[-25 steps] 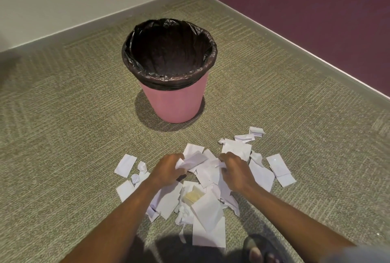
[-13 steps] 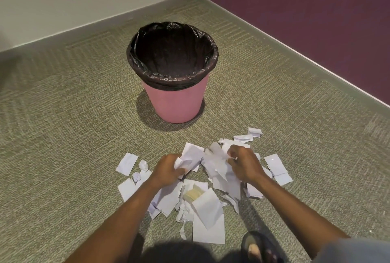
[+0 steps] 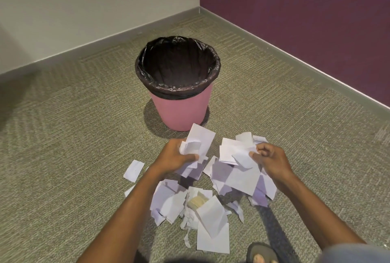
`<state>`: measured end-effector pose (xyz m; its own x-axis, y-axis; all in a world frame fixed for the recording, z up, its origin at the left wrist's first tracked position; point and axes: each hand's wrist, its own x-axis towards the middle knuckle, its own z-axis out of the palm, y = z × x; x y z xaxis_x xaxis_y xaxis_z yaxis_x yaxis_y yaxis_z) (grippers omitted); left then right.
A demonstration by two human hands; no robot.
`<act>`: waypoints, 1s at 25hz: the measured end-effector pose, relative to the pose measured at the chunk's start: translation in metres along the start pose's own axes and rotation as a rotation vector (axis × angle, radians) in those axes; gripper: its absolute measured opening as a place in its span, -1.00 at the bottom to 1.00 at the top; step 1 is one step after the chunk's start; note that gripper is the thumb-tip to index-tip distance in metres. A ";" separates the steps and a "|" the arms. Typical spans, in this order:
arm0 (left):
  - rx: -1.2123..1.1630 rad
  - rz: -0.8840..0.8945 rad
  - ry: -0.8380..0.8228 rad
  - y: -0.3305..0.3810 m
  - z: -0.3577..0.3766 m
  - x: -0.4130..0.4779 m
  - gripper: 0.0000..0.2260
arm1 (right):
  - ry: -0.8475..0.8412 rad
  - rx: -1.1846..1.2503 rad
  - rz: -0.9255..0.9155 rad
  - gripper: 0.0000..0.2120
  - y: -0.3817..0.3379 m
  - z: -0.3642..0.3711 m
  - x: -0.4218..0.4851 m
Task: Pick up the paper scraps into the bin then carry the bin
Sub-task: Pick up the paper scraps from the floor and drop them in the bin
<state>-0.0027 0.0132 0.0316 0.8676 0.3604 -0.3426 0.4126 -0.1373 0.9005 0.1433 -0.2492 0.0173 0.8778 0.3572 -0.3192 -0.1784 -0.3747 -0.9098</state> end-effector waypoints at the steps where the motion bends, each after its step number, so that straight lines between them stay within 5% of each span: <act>1: -0.039 0.000 -0.013 0.008 -0.006 -0.003 -0.77 | 0.008 0.051 -0.003 -0.76 -0.003 -0.001 0.000; 12: -0.453 0.164 0.243 0.137 -0.077 0.000 -0.66 | -0.051 0.335 -0.134 -0.89 -0.135 0.027 0.014; 19: -0.431 0.003 0.455 0.189 -0.111 0.070 -0.60 | 0.072 0.190 -0.212 -0.75 -0.241 0.077 0.075; 25: -0.154 -0.053 0.514 0.186 -0.095 0.094 -0.74 | -0.035 0.194 -0.147 -0.82 -0.247 0.098 0.101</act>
<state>0.1297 0.1088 0.1924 0.5830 0.7736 -0.2481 0.3735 0.0160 0.9275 0.2322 -0.0372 0.1841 0.8853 0.4264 -0.1854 -0.1346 -0.1466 -0.9800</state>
